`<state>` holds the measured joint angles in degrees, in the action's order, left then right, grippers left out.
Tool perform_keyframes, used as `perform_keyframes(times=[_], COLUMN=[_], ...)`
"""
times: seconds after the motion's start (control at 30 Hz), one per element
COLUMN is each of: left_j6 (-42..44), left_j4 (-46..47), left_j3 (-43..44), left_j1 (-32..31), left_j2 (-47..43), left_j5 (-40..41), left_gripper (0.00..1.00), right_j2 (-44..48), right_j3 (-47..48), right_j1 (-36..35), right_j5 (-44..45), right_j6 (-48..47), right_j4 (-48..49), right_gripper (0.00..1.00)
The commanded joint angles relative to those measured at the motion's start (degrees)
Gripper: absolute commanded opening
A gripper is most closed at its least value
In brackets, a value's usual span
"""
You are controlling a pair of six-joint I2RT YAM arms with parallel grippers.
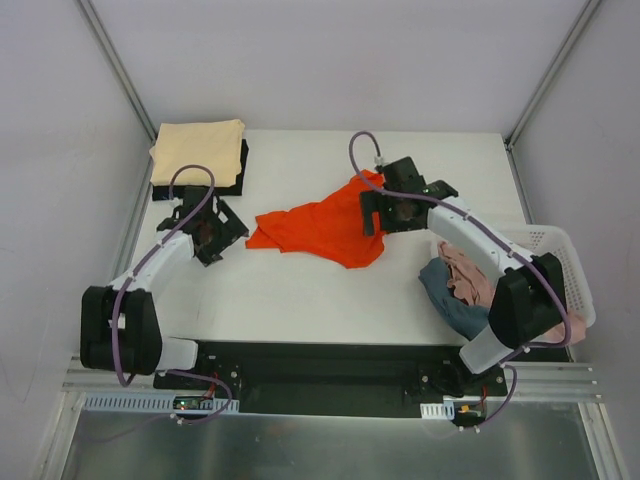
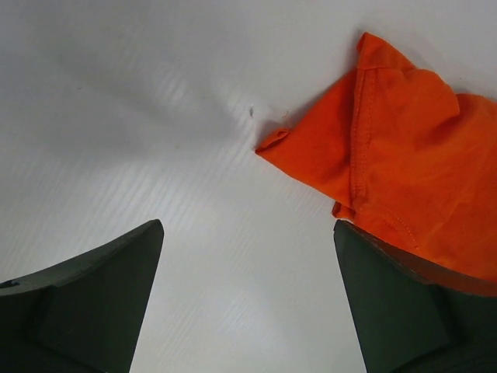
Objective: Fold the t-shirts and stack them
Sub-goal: Flatten out the tshirt
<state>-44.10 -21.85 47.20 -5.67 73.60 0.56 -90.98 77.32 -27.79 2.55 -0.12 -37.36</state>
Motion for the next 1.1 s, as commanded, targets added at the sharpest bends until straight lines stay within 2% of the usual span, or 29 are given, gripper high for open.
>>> perform_keyframes(times=[0.0,0.13,0.17,0.23,0.3,0.5,0.6,0.63,0.83,0.97,1.07], left_j6=[1.20,0.59,0.33,-0.46,-0.99,-1.34,-1.17,-1.17,-1.08,-1.17,-1.43], left_j4=[6.02,7.61,7.69,7.61,7.69,8.92,10.33,10.77,11.47,11.39,11.39], left_j3=[5.00,8.16,8.78,9.75,10.28,9.49,8.97,8.70,6.50,5.54,4.92], left_j1=[0.49,0.49,0.49,0.49,0.49,0.40,0.31,0.22,0.05,0.05,0.05], left_j2=[9.24,17.86,19.46,23.24,25.87,28.08,28.70,28.61,26.42,25.10,24.40], left_j5=[-10.31,-11.46,-11.46,-11.54,-12.59,-14.97,-17.34,-17.69,-16.64,-16.03,-16.11], left_gripper=[0.90,0.76,0.68,0.62,0.54,0.48,0.24,0.00,0.00,0.00,0.00], right_j2=[0.80,-2.35,-2.97,-4.73,-6.39,-9.56,-10.36,-10.36,-12.55,-14.40,-15.54], right_j3=[-5.42,-4.46,-4.37,-4.28,-4.46,-4.63,-4.90,-5.16,-4.90,-4.54,-4.55], right_j1=[-4.28,-8.41,-9.55,-10.26,-10.97,-12.99,-13.25,-13.34,-14.66,-15.45,-15.89], right_j5=[-4.11,-3.96,-3.87,-3.78,-4.56,-1.06,0.97,2.01,4.93,2.64,5.18], right_j6=[-2.86,-2.79,-2.26,-0.06,-0.06,2.93,4.34,4.60,5.65,6.80,6.89], right_j4=[5.72,6.17,6.34,6.60,7.04,5.90,5.55,5.46,5.81,7.12,7.83], right_gripper=[0.97,0.97,0.98,0.99,0.94,0.93,0.93,0.93,0.85,0.75,0.75])
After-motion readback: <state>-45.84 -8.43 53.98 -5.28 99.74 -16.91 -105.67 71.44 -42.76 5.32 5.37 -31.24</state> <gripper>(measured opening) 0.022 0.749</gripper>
